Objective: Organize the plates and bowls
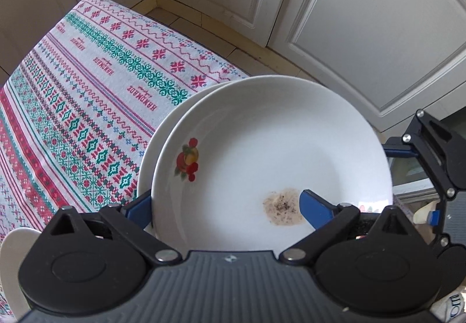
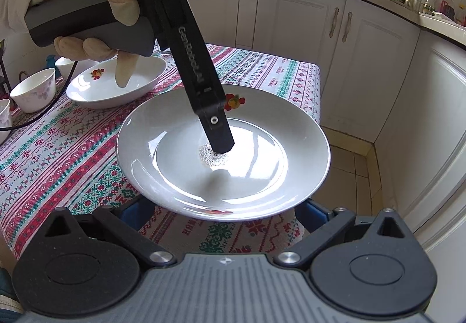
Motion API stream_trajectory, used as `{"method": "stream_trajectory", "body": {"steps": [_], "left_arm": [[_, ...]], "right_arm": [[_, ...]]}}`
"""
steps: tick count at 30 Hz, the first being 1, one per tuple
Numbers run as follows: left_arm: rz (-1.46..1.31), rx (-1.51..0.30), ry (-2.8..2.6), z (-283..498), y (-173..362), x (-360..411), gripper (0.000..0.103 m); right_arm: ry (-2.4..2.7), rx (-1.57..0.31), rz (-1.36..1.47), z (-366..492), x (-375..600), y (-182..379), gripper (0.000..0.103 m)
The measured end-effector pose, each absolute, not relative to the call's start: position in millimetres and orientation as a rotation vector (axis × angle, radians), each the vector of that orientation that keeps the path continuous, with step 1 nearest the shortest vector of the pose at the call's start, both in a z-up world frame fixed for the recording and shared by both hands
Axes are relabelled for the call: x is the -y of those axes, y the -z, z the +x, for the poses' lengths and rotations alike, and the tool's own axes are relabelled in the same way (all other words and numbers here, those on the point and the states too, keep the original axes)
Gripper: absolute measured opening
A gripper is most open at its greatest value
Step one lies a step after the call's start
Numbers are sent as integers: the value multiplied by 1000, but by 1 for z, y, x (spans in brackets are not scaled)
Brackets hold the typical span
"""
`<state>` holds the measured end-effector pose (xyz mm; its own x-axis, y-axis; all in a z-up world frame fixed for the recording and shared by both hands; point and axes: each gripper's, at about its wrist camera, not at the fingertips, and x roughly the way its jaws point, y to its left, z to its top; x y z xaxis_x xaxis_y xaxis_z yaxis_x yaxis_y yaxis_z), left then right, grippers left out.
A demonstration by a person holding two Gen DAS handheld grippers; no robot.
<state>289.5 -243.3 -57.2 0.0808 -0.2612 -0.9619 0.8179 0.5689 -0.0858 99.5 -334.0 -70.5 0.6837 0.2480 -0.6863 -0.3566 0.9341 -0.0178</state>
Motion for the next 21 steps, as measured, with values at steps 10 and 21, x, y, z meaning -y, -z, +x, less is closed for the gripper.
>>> {"method": "stream_trajectory", "body": {"steps": [10,21], "left_arm": [[523,-1267,893,294,66,238,102],[462,-1328,916,304,65,237,102]], "right_arm": [[-329,-737,-167,94,334,65,103],[-323,-720,-169,86,334,57,103]]}}
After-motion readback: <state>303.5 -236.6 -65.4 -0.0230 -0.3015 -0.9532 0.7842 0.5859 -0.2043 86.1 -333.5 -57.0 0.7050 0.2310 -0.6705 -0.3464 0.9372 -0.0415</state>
